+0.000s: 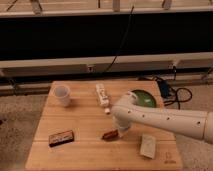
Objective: Drag the pepper across the table
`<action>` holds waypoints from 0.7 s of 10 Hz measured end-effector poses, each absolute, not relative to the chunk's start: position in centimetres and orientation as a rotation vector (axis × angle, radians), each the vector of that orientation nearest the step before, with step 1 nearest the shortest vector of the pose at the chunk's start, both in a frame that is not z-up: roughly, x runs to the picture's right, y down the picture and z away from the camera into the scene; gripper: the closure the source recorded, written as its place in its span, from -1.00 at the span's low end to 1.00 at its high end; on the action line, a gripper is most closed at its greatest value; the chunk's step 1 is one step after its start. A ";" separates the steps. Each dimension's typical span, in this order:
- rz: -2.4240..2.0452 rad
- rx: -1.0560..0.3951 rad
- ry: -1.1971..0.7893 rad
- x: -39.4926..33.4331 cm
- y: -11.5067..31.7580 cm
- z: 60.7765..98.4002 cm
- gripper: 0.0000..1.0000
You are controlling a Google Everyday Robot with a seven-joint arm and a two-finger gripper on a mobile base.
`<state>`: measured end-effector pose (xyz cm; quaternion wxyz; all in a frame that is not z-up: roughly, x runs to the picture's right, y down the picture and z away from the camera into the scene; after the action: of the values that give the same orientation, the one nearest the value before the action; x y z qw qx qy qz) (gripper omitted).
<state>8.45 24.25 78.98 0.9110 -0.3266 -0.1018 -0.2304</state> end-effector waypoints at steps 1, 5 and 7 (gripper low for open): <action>-0.476 -0.673 -0.205 9.3 24.2 79.0 0.95; -0.486 -0.667 -0.192 10.6 23.9 79.0 0.95; -0.496 -0.658 -0.184 11.1 23.7 79.2 0.95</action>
<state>11.08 23.66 79.16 0.9121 -0.3195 -0.0894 -0.2408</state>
